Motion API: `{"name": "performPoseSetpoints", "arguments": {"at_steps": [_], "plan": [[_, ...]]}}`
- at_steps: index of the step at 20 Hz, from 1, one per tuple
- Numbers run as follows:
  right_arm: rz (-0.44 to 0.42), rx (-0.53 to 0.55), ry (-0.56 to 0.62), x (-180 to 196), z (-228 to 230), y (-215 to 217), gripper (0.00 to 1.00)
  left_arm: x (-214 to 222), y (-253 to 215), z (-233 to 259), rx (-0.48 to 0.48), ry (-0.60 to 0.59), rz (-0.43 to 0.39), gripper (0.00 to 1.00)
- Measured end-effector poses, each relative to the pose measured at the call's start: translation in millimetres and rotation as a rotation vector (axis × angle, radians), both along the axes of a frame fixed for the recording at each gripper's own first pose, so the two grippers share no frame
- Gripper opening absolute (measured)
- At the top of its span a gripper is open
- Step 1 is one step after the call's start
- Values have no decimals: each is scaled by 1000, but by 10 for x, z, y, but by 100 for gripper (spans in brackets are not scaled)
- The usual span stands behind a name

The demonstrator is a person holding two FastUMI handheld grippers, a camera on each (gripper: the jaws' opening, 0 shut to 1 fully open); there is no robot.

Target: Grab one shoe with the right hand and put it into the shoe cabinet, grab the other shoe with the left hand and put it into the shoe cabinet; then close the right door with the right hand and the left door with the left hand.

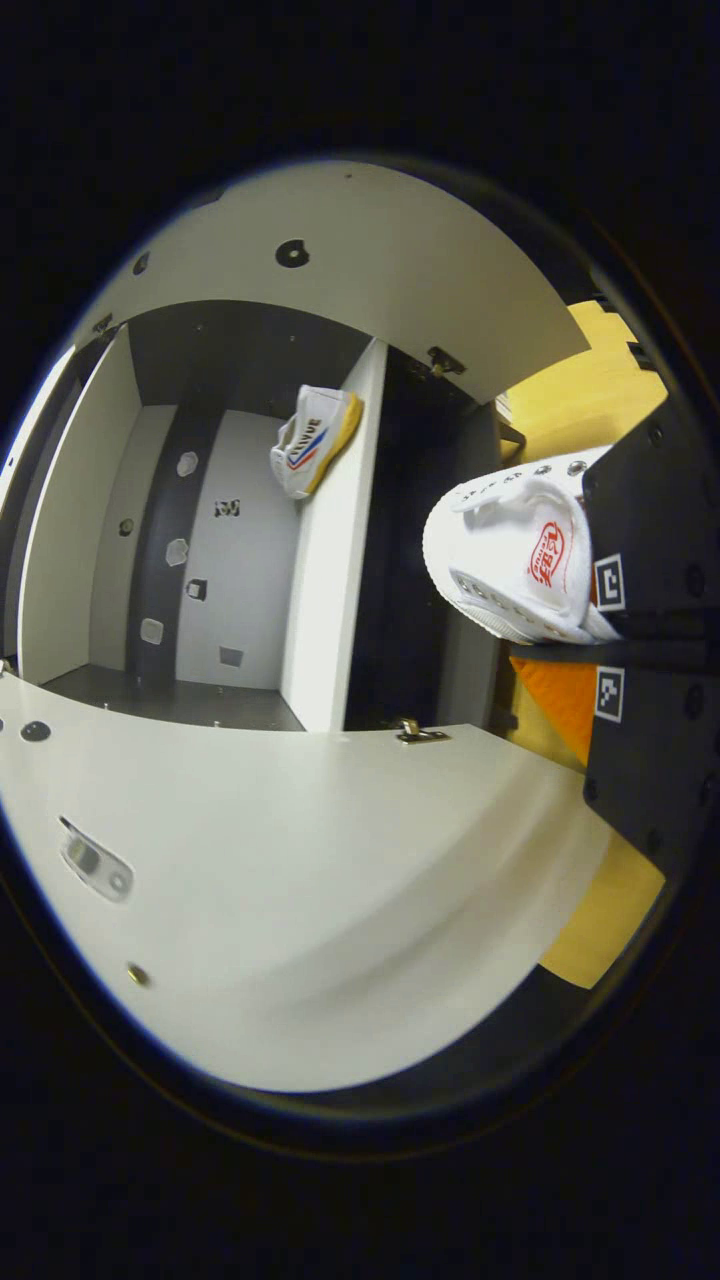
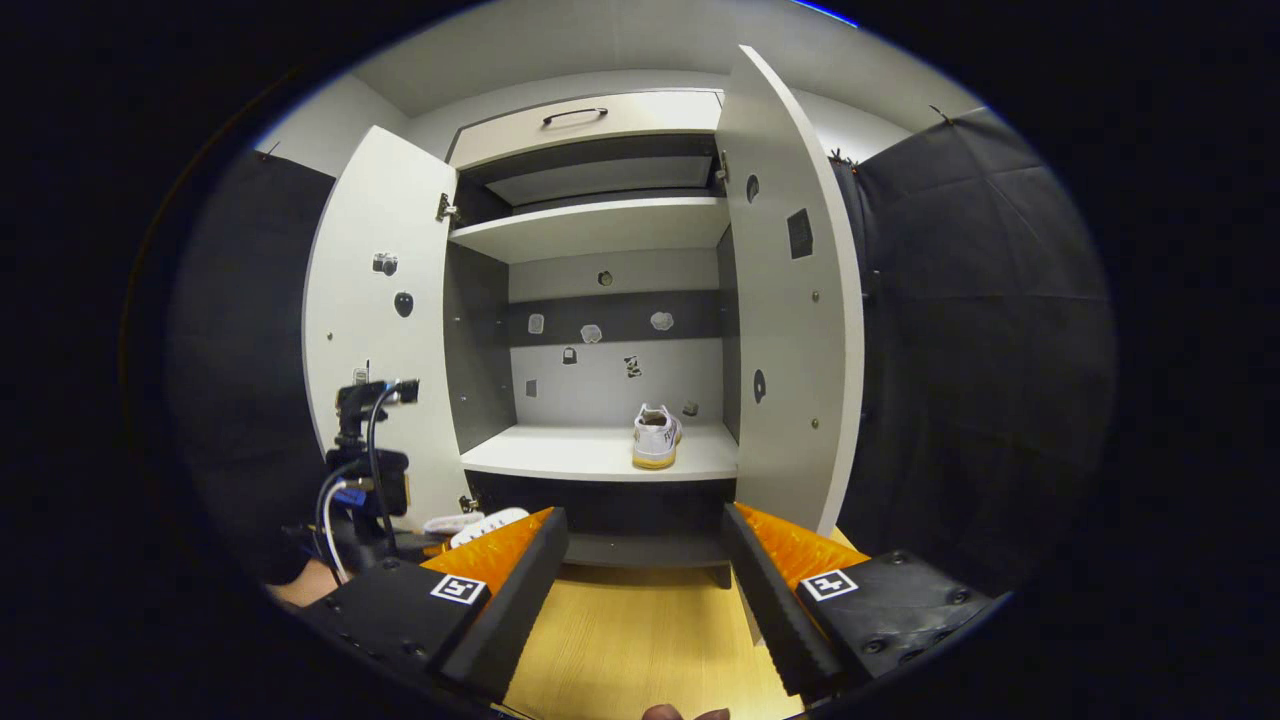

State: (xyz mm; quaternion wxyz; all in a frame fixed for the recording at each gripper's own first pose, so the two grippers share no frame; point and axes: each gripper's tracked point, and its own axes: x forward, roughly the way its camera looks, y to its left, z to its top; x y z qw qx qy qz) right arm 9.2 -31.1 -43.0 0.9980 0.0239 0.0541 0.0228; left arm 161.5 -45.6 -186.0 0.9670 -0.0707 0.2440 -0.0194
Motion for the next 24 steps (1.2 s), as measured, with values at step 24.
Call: {"name": "performPoseSetpoints", "arguments": {"at_steps": [24], "plan": [[-164, -77, -23, 119, 70, -1550, 98, 3117, -99, 681, 164, -21, 240, 6]]}}
